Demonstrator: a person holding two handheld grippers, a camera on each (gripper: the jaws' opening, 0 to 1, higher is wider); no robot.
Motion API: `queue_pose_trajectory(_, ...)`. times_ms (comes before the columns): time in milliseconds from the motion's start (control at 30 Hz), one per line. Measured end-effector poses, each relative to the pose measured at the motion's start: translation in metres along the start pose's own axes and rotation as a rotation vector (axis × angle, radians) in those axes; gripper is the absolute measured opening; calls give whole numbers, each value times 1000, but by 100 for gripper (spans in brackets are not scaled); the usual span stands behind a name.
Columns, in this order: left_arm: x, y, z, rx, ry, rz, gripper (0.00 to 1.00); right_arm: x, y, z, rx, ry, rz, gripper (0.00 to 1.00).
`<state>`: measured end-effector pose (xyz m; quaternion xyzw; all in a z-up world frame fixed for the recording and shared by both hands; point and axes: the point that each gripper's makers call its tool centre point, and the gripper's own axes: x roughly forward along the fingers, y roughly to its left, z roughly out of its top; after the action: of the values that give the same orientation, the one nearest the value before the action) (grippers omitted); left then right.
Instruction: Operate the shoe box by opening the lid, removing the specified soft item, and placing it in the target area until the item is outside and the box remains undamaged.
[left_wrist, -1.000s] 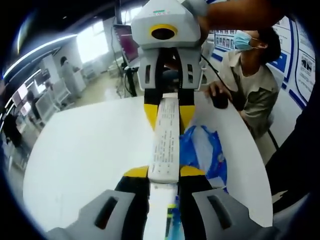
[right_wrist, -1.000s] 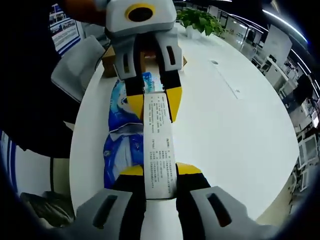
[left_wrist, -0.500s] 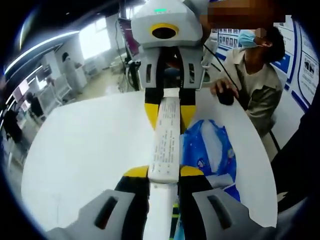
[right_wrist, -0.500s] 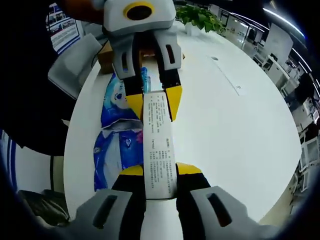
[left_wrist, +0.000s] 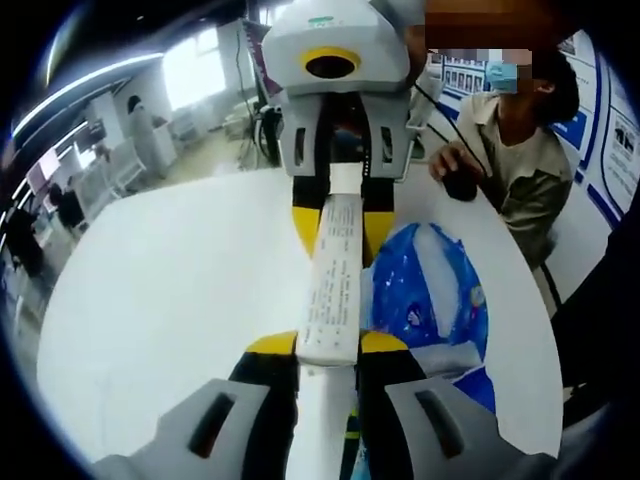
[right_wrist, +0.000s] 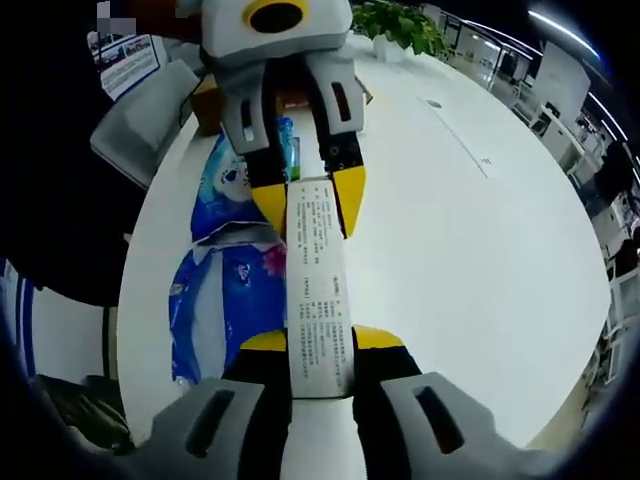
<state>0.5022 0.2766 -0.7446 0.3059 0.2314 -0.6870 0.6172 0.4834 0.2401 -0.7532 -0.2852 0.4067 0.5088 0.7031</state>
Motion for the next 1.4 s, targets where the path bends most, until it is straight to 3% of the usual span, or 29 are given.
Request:
queue_pose_trajectory(1000,17,-1,-19,-49,31,-11,20,14,1,-17,55,26,32,21)
queue_pose_trajectory(1167,15,3,-14,-61,15,0,32,12,1,-16,53,23,28,20)
queue_pose_trajectory(1400,7,0,-5,-41,-9,6,37,2,1,-11,55,11,9,20)
